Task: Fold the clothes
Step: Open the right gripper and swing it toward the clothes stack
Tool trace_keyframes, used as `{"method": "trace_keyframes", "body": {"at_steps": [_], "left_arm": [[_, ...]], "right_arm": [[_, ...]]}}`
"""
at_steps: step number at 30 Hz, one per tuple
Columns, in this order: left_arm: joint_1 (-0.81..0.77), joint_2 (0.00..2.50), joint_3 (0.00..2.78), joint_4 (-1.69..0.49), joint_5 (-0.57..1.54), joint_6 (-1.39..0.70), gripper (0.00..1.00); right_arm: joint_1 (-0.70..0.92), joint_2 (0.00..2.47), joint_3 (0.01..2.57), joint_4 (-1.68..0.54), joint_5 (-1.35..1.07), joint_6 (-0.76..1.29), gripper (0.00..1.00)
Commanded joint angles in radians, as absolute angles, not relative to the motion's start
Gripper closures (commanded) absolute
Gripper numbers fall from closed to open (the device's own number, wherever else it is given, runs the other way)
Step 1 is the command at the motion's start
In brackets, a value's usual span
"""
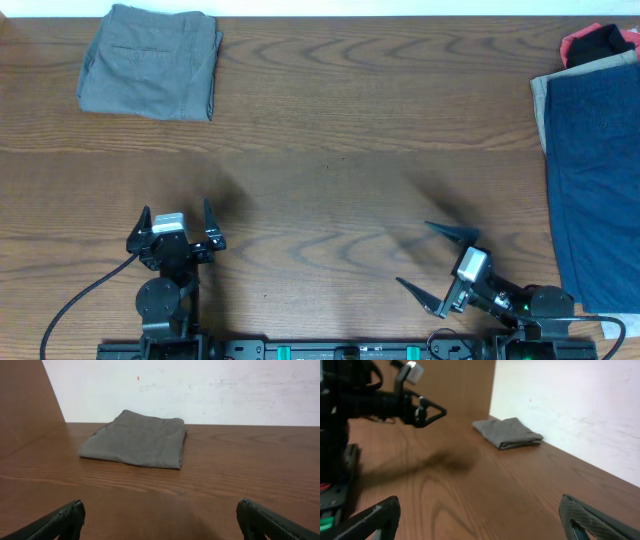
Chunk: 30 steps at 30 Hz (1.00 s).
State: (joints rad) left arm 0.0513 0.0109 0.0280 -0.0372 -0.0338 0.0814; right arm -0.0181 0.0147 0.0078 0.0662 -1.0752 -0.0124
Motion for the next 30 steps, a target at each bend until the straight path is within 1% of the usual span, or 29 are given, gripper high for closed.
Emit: {"method": "trace_keyframes", "body": {"at_steps": [1,15,30], "left_arm": [[0.056,0.004,0.004,-0.065,-0.061,0.076,0.02],[0.056,0.004,0.004,-0.065,-0.061,0.076,0.02],[0.056,0.004,0.004,-0.065,-0.06,0.076,0.02]], "right_arm": [[0.003,0.009,0.006,0.084,-0.994,0.068,0.01],[0.003,0.012,0.007,0.226,-0.852,0.101,0.01],[0.003,0.013,0.019,0.229,-0.808,0.101,0.01]]}}
